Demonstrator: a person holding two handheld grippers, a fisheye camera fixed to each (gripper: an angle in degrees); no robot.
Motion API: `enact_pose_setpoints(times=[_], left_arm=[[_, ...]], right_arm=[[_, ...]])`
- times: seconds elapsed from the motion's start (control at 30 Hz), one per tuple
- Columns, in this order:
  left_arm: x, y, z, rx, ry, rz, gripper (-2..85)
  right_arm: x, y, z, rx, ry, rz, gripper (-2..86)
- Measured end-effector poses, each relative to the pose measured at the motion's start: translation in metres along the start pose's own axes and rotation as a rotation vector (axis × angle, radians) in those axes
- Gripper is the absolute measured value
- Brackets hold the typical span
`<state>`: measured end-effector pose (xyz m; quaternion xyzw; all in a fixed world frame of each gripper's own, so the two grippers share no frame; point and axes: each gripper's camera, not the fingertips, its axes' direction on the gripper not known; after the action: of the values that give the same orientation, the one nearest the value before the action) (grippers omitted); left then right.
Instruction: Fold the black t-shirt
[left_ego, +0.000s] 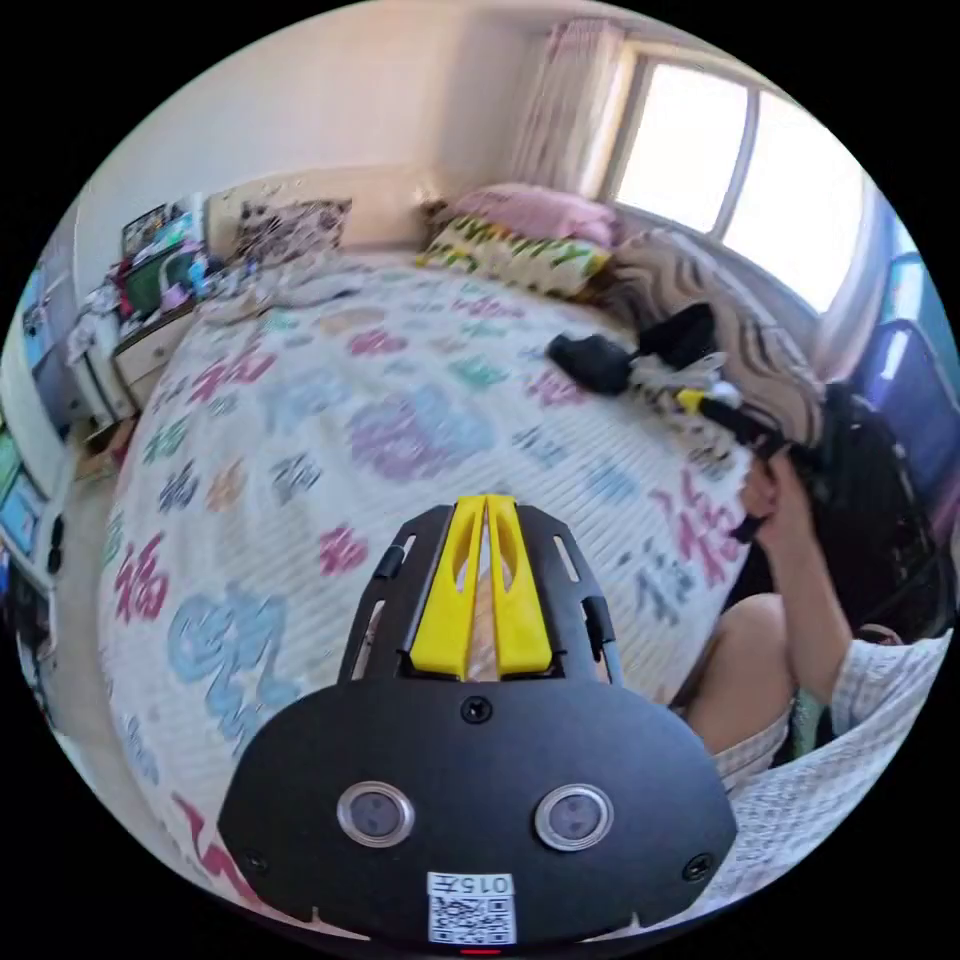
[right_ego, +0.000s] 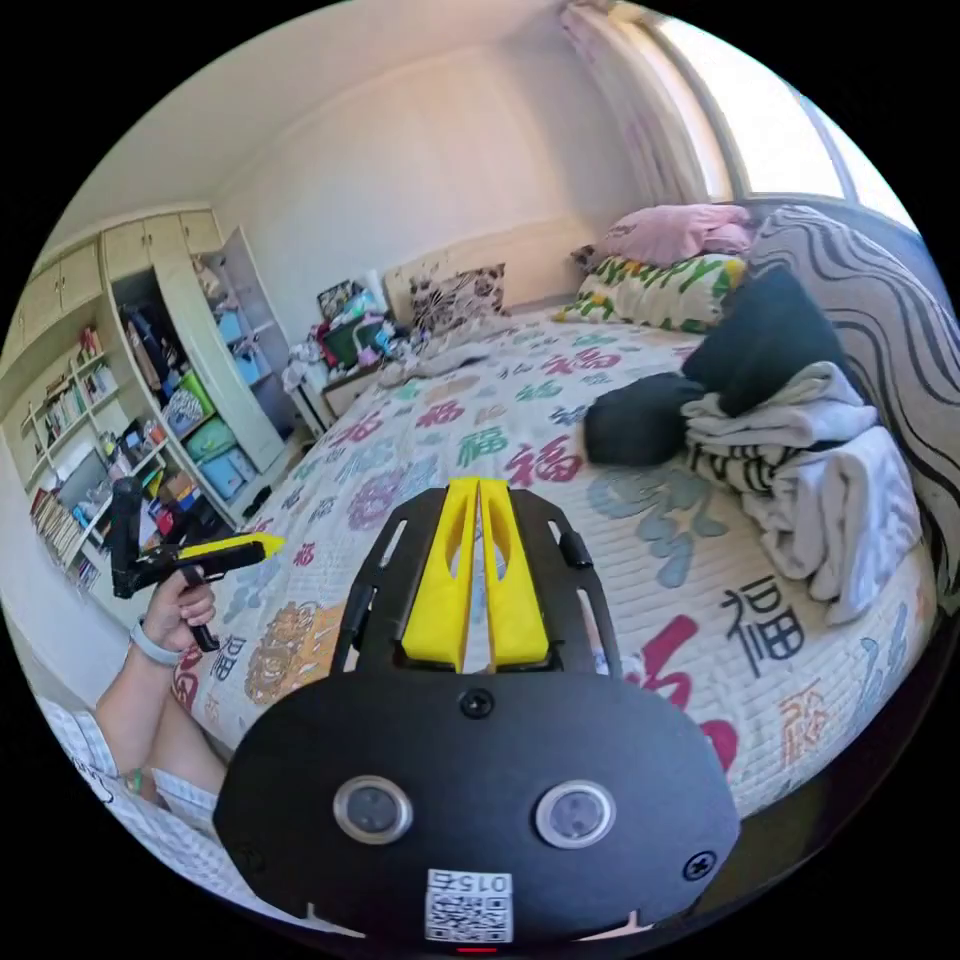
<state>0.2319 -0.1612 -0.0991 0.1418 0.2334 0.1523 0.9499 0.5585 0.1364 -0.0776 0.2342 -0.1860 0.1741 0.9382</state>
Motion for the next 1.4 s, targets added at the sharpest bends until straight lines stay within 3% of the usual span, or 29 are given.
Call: enact_pose_setpoints(times=[0.17, 0.27, 0.6, 0.83, 1.03, 1.23, 1.4], left_arm=[[0.104, -0.104, 0.054, 0.038, 0.063, 0.258, 2.7], [0.164, -0.154, 0.102, 0.021, 0.076, 0.378, 5.3], [0.255, -0.234, 0.212, -0.080, 0.083, 0.425, 7.9], [0.240, -0.250, 0.221, -0.099, 0.108, 0.368, 5.5], [0.209, -0.250, 0.197, -0.085, 0.276, 0.311, 2.1], [0.143, -0.237, 0.123, 0.069, 0.433, 0.174, 1.4], [0.078, -0.197, 0.010, 0.208, 0.489, 0.159, 1.2]], right_arm=[[0.076, 0.008, -0.040, 0.055, 0.009, 0.089, -0.8], [0.100, 0.013, -0.070, 0.118, 0.180, 0.101, -0.4], [0.150, 0.010, -0.100, 0.073, 0.391, 0.203, 4.0], [0.153, 0.006, -0.113, 0.080, 0.398, 0.202, 4.1], [0.144, 0.005, -0.122, 0.091, 0.403, 0.192, 4.1], [0.126, 0.002, -0.127, 0.092, 0.417, 0.156, 4.3], [0.097, 0.000, -0.133, 0.124, 0.367, 0.107, 5.2]])
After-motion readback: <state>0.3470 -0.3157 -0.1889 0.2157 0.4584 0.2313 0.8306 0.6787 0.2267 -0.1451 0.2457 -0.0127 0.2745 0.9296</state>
